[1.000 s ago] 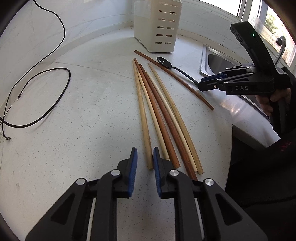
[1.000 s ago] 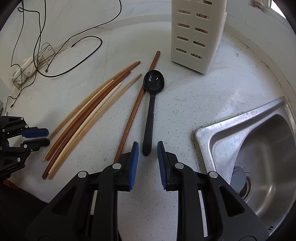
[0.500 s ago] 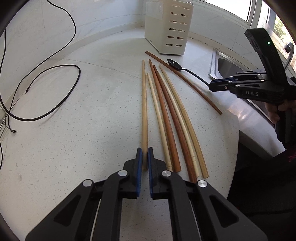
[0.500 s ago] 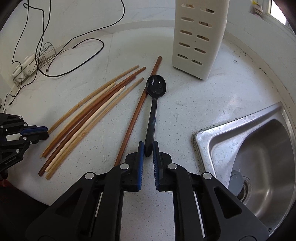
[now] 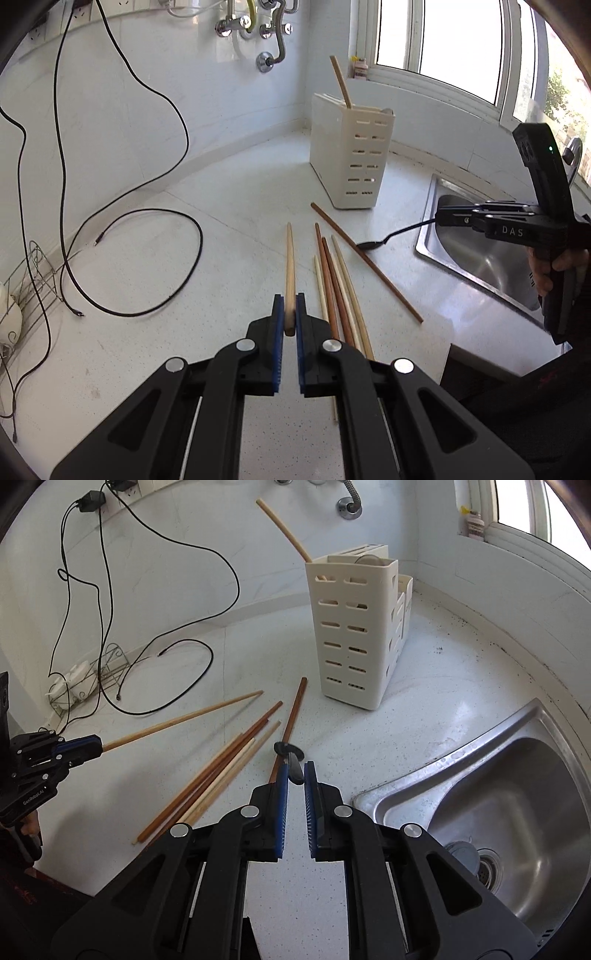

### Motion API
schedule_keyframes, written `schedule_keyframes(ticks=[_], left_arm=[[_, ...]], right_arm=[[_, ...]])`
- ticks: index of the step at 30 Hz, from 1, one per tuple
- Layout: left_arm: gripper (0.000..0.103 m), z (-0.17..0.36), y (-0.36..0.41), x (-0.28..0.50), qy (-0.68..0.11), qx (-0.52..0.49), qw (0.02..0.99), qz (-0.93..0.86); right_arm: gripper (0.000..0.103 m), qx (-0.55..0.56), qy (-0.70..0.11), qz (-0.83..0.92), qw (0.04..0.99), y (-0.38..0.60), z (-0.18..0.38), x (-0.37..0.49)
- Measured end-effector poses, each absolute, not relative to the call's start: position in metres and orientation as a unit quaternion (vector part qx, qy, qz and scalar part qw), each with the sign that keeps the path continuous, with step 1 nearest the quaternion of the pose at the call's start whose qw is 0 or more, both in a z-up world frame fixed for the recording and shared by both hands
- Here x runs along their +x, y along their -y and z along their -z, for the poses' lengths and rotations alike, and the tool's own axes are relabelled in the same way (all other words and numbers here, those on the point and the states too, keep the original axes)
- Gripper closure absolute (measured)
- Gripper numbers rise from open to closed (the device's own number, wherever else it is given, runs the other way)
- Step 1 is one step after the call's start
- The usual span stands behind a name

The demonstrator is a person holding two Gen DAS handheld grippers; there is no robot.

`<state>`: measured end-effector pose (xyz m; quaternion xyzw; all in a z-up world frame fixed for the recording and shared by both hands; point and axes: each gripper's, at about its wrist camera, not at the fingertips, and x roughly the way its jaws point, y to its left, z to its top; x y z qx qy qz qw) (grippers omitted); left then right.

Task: Organize utensils
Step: 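Carry the black spoon with the right tool to the holder while the left tool carries the chopstick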

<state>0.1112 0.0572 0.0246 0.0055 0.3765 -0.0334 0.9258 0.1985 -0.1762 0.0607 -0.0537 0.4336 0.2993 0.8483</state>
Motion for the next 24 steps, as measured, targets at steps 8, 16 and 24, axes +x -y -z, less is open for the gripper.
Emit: schedule_keyframes(ticks=[8,16,24], left_arm=[[0.097,-0.058,-0.059,0.119,-0.331,-0.005,0.944,0.015],[0.097,-0.075,-0.057,0.132,-0.302,-0.025,0.953,0.0],[0.097,-0.094,-0.057,0.141,-0.275,-0.041,0.961,-0.003]], right_arm=[[0.095,-0.024,-0.413,-0.301,0.859,0.18,-0.074,0.208],[0.101,-0.013,-0.395,-0.307,0.866,0.179,-0.087,0.218],[0.101,-0.007,-0.389,-0.305,0.869,0.181,-0.091,0.222]])
